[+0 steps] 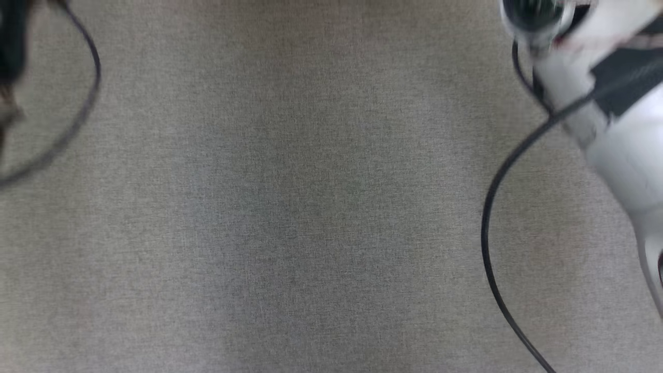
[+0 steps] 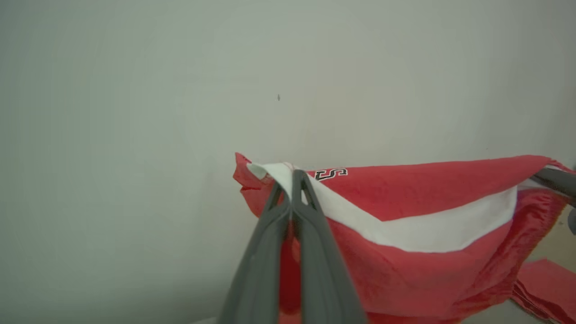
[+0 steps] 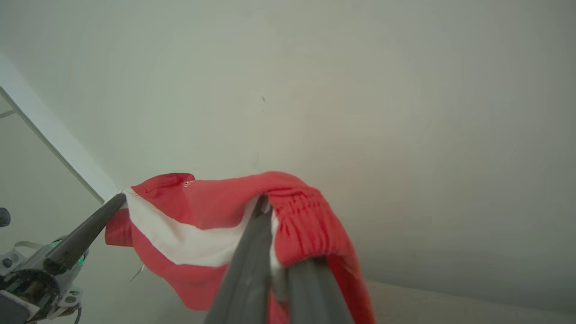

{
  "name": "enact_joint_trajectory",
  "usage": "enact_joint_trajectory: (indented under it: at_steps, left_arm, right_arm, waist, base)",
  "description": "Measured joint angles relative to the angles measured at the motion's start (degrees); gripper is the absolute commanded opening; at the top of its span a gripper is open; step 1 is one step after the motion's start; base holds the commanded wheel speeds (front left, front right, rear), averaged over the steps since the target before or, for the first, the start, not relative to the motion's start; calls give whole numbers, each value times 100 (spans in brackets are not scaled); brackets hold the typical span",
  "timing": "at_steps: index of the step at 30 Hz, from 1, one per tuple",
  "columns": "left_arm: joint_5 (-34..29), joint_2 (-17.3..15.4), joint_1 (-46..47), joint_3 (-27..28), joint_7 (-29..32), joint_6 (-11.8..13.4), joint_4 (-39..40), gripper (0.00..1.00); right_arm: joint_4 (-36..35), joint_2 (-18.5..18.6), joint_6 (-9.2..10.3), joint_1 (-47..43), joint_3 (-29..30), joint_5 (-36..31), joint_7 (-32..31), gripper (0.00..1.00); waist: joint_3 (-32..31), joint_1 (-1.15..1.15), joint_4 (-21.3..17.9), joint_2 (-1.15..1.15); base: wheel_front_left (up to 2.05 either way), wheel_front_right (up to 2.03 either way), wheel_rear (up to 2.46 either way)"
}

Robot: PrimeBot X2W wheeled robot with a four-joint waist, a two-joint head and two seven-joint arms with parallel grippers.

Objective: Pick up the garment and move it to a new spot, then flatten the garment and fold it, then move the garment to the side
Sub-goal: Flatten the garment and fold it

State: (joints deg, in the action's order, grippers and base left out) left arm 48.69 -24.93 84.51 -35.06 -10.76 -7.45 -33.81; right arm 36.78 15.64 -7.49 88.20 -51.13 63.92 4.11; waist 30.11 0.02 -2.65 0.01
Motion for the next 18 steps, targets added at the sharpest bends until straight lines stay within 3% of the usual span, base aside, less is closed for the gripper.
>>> enact_joint_trajectory:
  at_steps: [4, 7, 13, 18]
  left_arm:
    - [135, -244, -940, -65, -209, 9, 468, 0]
    - [270, -344, -1823, 15, -313, 154, 982, 0]
    - [413, -398, -3588, 267, -401, 720, 2477, 0]
    - [155, -331, -4851, 450, -419, 1169, 3543, 0]
  right_arm:
    - [-567, 352, 0, -725, -385, 386, 69, 0]
    - [-1053, 605, 0, -1352, -605, 645, 233, 0]
    - [-2047, 1239, 0, -2599, -1116, 926, 490, 0]
    - [-2641, 1660, 0, -3410, -1458, 921, 715, 0]
  waist:
    - [-158, -2, -1, -1]
    - [-348, -2, -26, -1]
    - [-768, -4, -55, -2]
    - [-1077, -4, -62, -3]
  base:
    - [0, 0, 0]
    - [0, 0, 0]
    - [0, 0, 0]
    - [0, 0, 0]
